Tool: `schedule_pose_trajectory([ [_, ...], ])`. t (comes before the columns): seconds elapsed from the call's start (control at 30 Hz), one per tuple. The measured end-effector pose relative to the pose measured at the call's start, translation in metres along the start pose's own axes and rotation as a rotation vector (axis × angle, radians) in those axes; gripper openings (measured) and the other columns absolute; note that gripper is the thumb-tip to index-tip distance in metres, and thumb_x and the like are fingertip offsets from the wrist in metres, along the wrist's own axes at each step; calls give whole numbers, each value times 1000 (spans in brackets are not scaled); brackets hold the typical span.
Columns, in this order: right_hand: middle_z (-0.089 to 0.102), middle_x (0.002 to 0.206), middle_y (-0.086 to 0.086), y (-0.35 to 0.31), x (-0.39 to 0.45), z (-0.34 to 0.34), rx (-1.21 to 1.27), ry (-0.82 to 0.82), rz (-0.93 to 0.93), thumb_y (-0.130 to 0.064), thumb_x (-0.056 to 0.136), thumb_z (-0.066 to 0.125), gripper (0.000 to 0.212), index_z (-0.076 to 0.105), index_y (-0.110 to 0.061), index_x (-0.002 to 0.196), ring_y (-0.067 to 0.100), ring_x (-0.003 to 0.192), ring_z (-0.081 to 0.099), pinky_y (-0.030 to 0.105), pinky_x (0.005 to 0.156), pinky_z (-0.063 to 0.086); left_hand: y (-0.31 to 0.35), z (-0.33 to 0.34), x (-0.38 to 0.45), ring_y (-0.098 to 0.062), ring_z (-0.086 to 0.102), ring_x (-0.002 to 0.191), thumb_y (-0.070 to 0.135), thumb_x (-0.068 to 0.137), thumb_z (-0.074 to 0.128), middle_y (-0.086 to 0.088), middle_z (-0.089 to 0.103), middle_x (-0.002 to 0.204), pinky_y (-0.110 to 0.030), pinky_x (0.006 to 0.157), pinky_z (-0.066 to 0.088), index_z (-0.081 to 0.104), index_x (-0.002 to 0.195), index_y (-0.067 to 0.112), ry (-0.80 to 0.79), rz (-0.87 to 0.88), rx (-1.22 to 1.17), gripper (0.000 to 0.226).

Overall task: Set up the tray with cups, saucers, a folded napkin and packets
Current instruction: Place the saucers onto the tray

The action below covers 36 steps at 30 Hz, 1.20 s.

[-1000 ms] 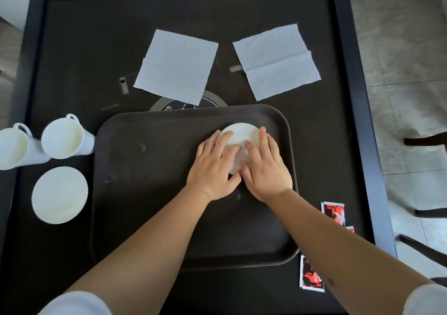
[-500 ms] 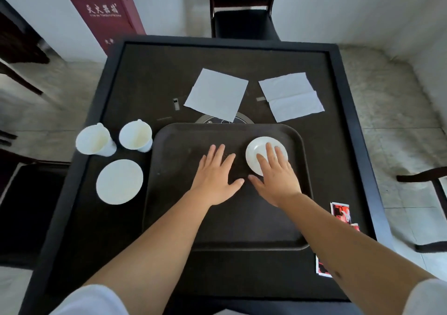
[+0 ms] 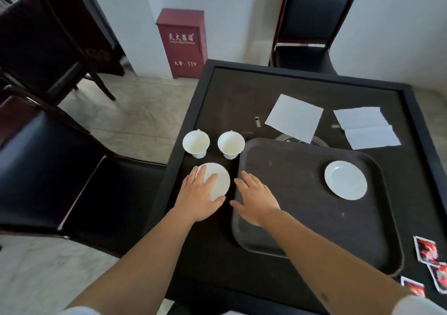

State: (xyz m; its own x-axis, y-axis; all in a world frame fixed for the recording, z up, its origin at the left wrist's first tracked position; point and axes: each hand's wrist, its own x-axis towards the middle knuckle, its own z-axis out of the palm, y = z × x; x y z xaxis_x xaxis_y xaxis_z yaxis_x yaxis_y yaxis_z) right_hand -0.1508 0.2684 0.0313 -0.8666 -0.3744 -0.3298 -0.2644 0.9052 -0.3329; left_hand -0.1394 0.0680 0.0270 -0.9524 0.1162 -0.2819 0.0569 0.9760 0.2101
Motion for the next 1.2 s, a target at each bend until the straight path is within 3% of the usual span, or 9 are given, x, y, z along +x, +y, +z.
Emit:
schedule_pose_trajectory([
  [0.17,6,163,1,-48,27,24,194,-70,123,-43,93,59,74,18,-25,152,25,148,6,43,114,27,-45,11,-1,-29,6,149,62,89,46,-4,8,163,-50,116,20,21,151,31,-67,-24,-66,74],
  [0.3,-7,162,3,-70,43,43,230,-75,196,-39,92,61,77,14,-26,152,29,148,-6,46,115,20,-67,21,11,-29,3,149,57,89,53,-3,4,164,-49,116,21,20,151,34,-137,13,-162,74],
  [0.4,-22,158,3,-80,51,56,241,-74,286,-44,83,69,91,8,-30,149,33,145,-16,48,115,17,-76,27,22,-28,-1,150,53,88,59,-2,1,164,-48,116,20,21,149,37,-145,70,-215,74],
  [0.5,-25,157,3,-83,56,68,304,-23,364,-44,75,77,102,6,-32,147,32,145,-16,49,115,18,-82,35,30,-28,-5,150,48,88,61,-4,-3,164,-48,116,18,20,148,38,-129,177,-157,73],
  [0.67,-15,159,11,-85,57,85,299,147,346,-36,78,75,84,17,-35,139,31,146,-6,45,111,26,-93,49,27,-28,0,150,51,89,56,-10,-6,164,-42,116,18,21,150,33,-17,282,-82,73],
  [0.8,-20,158,6,-82,57,94,314,166,350,-27,83,71,83,15,-35,143,30,147,-9,46,112,26,-96,54,28,-28,0,150,61,93,35,-12,-11,164,-36,115,6,12,154,34,6,321,-24,70],
  [1.07,-21,159,13,-83,56,90,297,121,335,-44,89,64,81,13,-31,151,31,146,-13,44,115,17,-101,52,32,-30,9,150,47,98,44,-7,-4,165,-34,116,3,21,154,28,-10,404,-40,63],
  [1.2,-13,158,14,-84,56,81,213,92,352,-49,89,62,80,16,-29,151,33,144,-7,48,114,24,-103,47,33,-29,3,150,47,97,47,-7,-9,164,-37,116,5,17,155,27,-59,436,-28,68],
])
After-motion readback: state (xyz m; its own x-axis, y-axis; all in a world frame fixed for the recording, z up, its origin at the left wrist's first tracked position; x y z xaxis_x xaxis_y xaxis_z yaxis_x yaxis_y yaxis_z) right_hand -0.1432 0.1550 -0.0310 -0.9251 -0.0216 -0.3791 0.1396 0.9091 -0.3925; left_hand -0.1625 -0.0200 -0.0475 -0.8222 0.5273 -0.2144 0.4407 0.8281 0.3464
